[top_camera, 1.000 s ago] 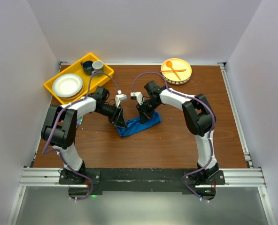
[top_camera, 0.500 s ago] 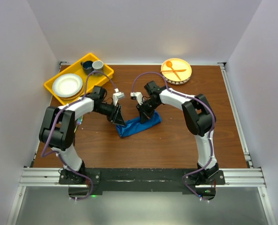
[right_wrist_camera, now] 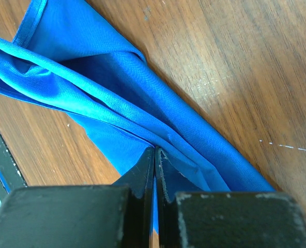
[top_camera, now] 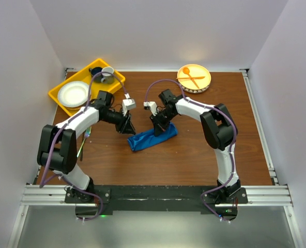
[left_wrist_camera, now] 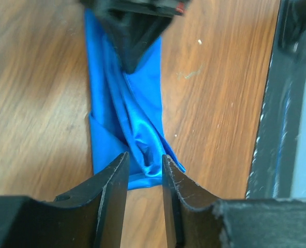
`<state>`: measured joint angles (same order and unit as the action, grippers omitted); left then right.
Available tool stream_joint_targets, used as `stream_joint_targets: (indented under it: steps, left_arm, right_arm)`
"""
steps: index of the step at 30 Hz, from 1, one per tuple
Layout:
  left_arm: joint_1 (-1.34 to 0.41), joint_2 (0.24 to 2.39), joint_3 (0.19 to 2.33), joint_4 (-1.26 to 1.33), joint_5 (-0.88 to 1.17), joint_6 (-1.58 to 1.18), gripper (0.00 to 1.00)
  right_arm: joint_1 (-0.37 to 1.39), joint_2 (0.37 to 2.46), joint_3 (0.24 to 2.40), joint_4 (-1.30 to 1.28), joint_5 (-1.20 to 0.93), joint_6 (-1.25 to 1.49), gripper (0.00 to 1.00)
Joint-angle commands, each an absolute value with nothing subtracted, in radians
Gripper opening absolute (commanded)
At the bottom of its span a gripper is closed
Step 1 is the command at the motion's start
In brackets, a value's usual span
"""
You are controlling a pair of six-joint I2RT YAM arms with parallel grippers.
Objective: Fold the napkin into a case and place the utensils inside
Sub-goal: Fold the 2/3-rectangle-folded napkin at the center of the board.
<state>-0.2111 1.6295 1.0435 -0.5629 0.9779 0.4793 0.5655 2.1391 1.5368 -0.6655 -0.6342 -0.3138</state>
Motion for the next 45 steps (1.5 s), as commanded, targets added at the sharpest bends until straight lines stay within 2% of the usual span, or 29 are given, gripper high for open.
stream_joint_targets:
  steps: [1, 5, 11, 16, 28, 34, 45]
  left_arm:
    - [-0.305, 1.583, 1.111, -0.725, 0.915, 0.845, 0.36]
    - [-0.376, 1.516, 1.077, -0.689, 0.766, 0.959, 0.36]
    - [-0.416, 1.558, 1.124, -0.707, 0.652, 1.049, 0.36]
    - [-0.433, 1.614, 1.189, -0.799, 0.640, 1.106, 0.29]
    - [-0.485, 1.621, 1.181, -0.830, 0.624, 1.108, 0.34]
    - [-0.499, 1.649, 1.190, -0.802, 0.591, 1.080, 0.28]
    - [-0.506, 1.690, 1.204, -0.819, 0.545, 1.069, 0.28]
  right_arm:
    - [0.575, 2.157, 1.542, -0.669, -0.600, -0.314, 0.00]
    - [0.577, 2.158, 1.542, -0.669, -0.601, -0.310, 0.00]
    - [0.578, 2.163, 1.542, -0.669, -0.604, -0.307, 0.00]
    - [0.580, 2.171, 1.552, -0.672, -0.601, -0.305, 0.00]
    - [0.581, 2.175, 1.555, -0.669, -0.603, -0.301, 0.00]
    - [0.581, 2.174, 1.552, -0.669, -0.601, -0.301, 0.00]
    - [0.581, 2.178, 1.552, -0.669, -0.604, -0.299, 0.00]
